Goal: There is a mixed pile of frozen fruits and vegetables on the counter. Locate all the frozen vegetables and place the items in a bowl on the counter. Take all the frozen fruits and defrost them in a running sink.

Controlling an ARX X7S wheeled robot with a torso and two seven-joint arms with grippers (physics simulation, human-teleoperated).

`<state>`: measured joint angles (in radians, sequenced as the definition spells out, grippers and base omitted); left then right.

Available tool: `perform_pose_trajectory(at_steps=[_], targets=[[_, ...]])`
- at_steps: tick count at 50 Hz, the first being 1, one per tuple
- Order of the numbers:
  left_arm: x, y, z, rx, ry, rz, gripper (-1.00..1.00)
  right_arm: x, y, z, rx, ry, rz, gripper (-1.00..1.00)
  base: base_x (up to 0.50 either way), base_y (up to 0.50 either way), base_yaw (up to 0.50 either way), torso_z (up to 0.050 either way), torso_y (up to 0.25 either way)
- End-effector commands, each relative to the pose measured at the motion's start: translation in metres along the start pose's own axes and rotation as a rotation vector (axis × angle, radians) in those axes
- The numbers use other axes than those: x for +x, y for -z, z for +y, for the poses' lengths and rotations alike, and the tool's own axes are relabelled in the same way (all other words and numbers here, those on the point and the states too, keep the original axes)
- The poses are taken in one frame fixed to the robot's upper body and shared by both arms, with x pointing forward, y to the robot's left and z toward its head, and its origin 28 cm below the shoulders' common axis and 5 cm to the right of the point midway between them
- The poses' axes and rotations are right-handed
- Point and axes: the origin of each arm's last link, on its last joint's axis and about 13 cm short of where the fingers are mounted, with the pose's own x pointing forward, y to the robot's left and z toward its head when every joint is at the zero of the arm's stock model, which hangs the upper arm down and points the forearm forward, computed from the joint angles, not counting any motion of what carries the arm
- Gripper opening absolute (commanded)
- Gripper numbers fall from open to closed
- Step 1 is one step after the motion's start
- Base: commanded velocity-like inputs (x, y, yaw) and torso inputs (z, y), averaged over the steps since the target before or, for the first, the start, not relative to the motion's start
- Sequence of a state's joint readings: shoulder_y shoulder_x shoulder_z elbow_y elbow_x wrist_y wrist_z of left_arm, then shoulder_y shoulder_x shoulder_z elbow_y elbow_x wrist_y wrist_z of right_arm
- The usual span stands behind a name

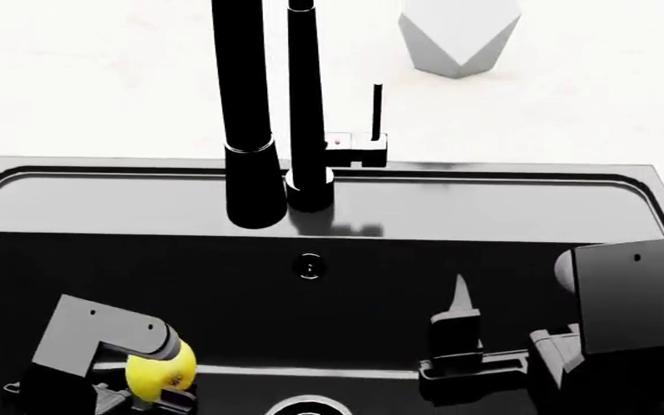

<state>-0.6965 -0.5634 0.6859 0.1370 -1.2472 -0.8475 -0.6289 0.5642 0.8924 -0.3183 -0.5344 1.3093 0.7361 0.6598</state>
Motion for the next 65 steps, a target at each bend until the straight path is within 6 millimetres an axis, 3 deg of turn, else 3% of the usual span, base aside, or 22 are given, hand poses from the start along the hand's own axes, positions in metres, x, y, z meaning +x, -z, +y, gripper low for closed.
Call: perform_pose_trajectory(at_steps=[1, 20, 21, 29, 38, 52, 65], targets=[[0.013, 0.018, -0.005, -0.072, 0.047, 0.029, -1.00, -0.001, -0.008, 0.000, 0.012, -0.010, -0.040, 1.00, 0.00, 0.00, 0.00, 0.000, 0.000], [0.033, 0.022, -0.007, -0.049, 0.034, 0.129, -1.00, 0.000, 0.006, 0.005, 0.034, -0.043, 0.015, 1.00, 0.00, 0.00, 0.00, 0.000, 0.001], [0.032, 0.022, -0.006, -0.049, 0.032, 0.127, 1.00, 0.000, 0.007, 0.005, 0.033, -0.042, 0.016, 1.00, 0.00, 0.00, 0.00, 0.000, 0.000], [0.029, 0.018, -0.006, -0.048, 0.029, 0.113, 1.00, 0.000, 0.009, 0.006, 0.032, -0.046, 0.022, 1.00, 0.00, 0.00, 0.00, 0.000, 0.000], [0.010, 0.000, -0.007, -0.048, 0.026, 0.037, 1.00, 0.002, 0.006, 0.005, 0.031, -0.044, 0.019, 1.00, 0.00, 0.00, 0.00, 0.000, 0.000], [-0.035, -0.025, -0.013, -0.036, 0.029, -0.115, 1.00, 0.002, -0.001, 0.002, 0.016, -0.036, -0.020, 1.00, 0.00, 0.00, 0.00, 0.001, 0.000], [-0.074, -0.053, -0.011, -0.022, 0.029, -0.258, 1.00, -0.005, -0.023, -0.005, -0.001, -0.003, -0.111, 1.00, 0.00, 0.00, 0.00, 0.000, 0.000]])
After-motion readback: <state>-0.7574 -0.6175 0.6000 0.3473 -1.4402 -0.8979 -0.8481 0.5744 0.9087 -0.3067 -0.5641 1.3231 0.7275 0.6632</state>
